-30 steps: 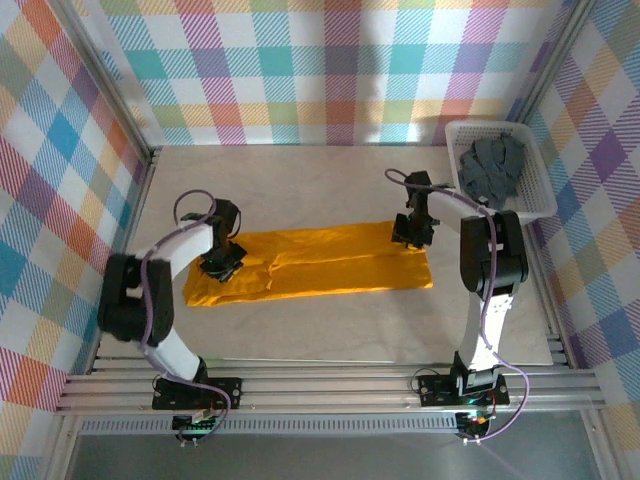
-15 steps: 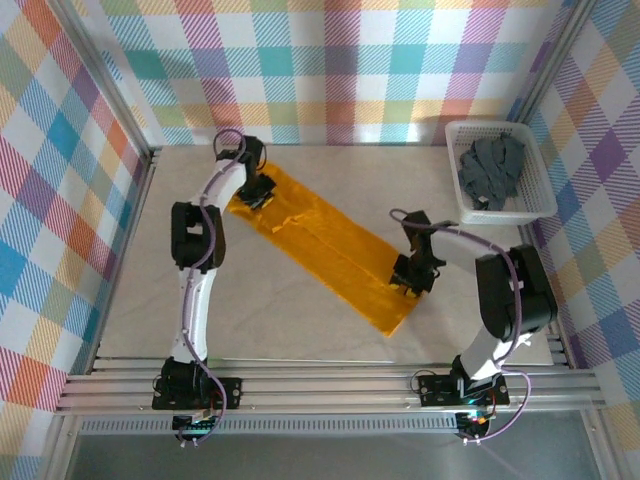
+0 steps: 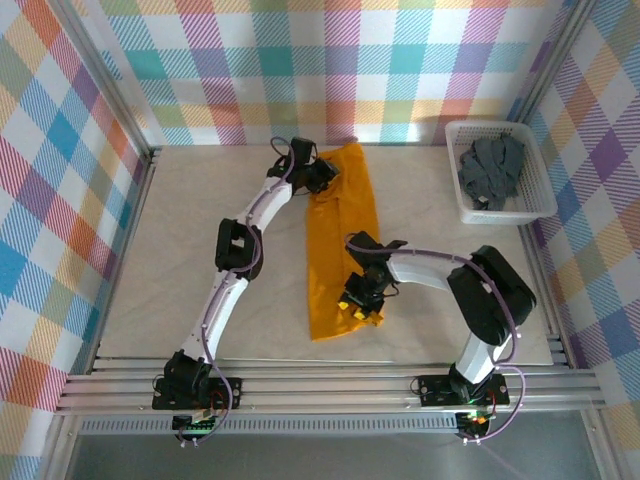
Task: Fold and stack the t-shirts
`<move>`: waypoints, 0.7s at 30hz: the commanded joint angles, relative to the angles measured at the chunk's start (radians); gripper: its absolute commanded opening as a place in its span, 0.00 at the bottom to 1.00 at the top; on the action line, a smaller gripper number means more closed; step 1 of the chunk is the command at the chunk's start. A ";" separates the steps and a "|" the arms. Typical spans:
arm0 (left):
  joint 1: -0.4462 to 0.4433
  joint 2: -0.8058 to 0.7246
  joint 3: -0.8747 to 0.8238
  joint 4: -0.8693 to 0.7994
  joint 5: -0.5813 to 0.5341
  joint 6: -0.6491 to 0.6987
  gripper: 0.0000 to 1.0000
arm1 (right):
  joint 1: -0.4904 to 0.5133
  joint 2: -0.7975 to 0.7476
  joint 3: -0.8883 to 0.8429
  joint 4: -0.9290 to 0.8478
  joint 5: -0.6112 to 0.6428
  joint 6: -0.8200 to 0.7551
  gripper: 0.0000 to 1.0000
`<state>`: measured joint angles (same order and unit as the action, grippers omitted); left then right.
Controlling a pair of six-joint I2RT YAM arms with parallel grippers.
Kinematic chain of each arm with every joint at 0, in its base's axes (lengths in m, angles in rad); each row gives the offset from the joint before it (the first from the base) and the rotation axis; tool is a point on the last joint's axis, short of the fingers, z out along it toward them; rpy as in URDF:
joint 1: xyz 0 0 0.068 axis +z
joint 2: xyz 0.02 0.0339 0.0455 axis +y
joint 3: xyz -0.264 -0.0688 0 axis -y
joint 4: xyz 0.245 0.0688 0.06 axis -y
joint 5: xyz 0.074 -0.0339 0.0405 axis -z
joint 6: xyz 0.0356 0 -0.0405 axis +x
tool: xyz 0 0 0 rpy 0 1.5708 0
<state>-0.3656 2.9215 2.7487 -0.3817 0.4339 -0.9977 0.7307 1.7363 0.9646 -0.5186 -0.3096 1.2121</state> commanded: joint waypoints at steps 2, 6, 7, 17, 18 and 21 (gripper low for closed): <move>0.009 -0.065 0.043 -0.130 -0.064 0.064 0.40 | 0.038 -0.014 0.039 -0.007 0.053 0.093 0.34; 0.008 -0.288 0.018 -0.438 -0.298 0.239 0.48 | 0.039 -0.174 0.025 -0.073 0.151 0.079 0.37; 0.008 -0.348 -0.022 -0.485 -0.341 0.254 0.48 | 0.038 -0.203 0.029 -0.099 0.174 0.063 0.38; -0.167 -1.287 -1.445 -0.343 -0.377 0.164 0.39 | -0.179 -0.614 -0.143 -0.283 0.153 -0.348 0.48; -0.213 -1.366 -1.582 -0.307 -0.357 0.126 0.40 | -0.196 -0.638 -0.167 -0.299 0.136 -0.382 0.49; -0.358 -1.494 -1.856 -0.210 -0.314 0.020 0.42 | -0.222 -0.683 -0.243 -0.301 0.079 -0.437 0.50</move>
<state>-0.6056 1.4414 1.1492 -0.6544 0.0715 -0.8516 0.5236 1.0817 0.7872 -0.7353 -0.1577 0.9161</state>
